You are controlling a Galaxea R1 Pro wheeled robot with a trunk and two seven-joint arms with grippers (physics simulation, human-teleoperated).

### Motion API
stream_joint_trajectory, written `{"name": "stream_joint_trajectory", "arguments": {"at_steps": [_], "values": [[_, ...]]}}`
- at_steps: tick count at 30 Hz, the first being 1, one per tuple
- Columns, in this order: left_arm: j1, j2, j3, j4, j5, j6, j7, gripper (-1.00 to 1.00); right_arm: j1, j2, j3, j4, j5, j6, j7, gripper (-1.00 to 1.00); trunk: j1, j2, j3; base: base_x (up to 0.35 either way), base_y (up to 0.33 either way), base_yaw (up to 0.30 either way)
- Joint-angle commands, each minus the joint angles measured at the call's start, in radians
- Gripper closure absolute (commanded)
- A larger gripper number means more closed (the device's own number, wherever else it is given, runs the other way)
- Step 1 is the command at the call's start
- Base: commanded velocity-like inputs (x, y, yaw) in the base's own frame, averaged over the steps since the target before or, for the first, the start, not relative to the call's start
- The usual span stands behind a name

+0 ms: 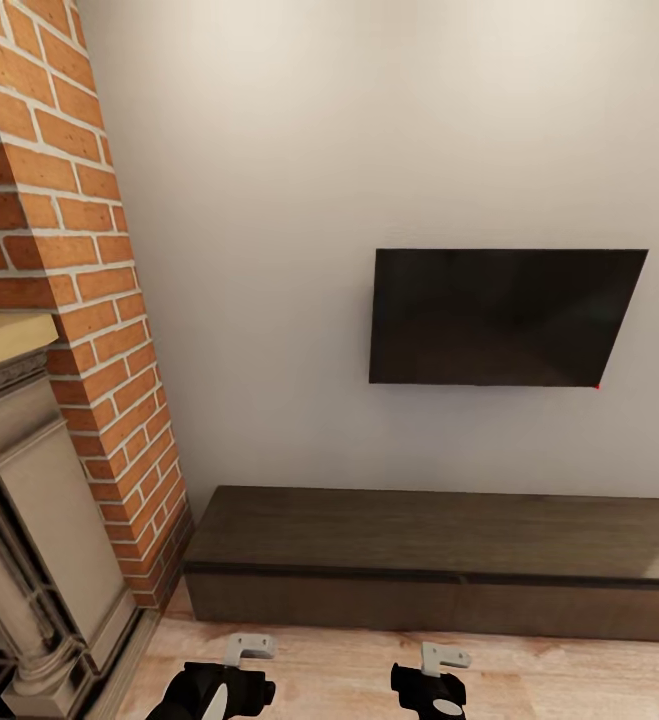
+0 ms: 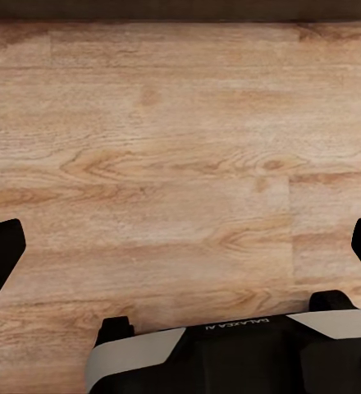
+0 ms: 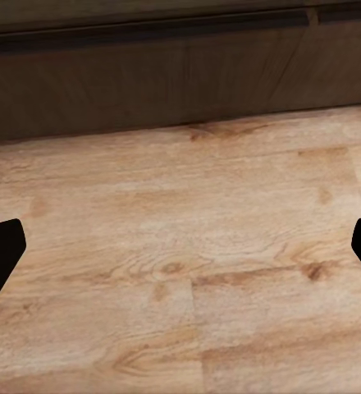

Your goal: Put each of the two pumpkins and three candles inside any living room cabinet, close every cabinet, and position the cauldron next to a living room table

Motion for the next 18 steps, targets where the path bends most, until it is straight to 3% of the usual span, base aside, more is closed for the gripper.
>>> {"name": "stream_joint_trajectory", "arguments": {"at_steps": [1, 6, 12, 14, 18], "values": [[0.000, 0.000, -0.003, -0.001, 0.010, 0.004, 0.010, -1.00, -0.001, 0.000, 0.009, 0.001, -0.010, -0.005, -0.005, -1.00, 0.000, -0.001, 0.000, 0.000, 0.000, 0.000], [-0.001, 0.001, -0.006, 0.018, 0.007, -0.004, 0.008, -1.00, -0.001, 0.000, 0.013, 0.001, -0.007, -0.005, -0.007, -1.00, 0.000, -0.001, 0.000, 0.000, 0.000, 0.000], [-0.034, 0.002, -0.008, 0.183, 0.006, -0.079, 0.008, -1.00, 0.000, -0.001, 0.012, 0.008, -0.007, -0.005, -0.011, -1.00, 0.000, -0.001, 0.000, 0.000, 0.000, 0.000], [-0.044, 0.000, -0.008, 0.271, 0.005, -0.135, 0.008, -1.00, 0.001, -0.002, 0.012, 0.015, -0.010, -0.008, -0.009, -1.00, 0.000, -0.001, 0.000, 0.000, 0.000, 0.000], [-0.051, 0.002, -0.008, 0.453, 0.005, -0.304, 0.020, -1.00, 0.062, -0.012, 0.010, 0.020, -0.012, -0.013, -0.006, -1.00, 0.000, -0.001, 0.000, 0.000, 0.000, 0.000]]}}
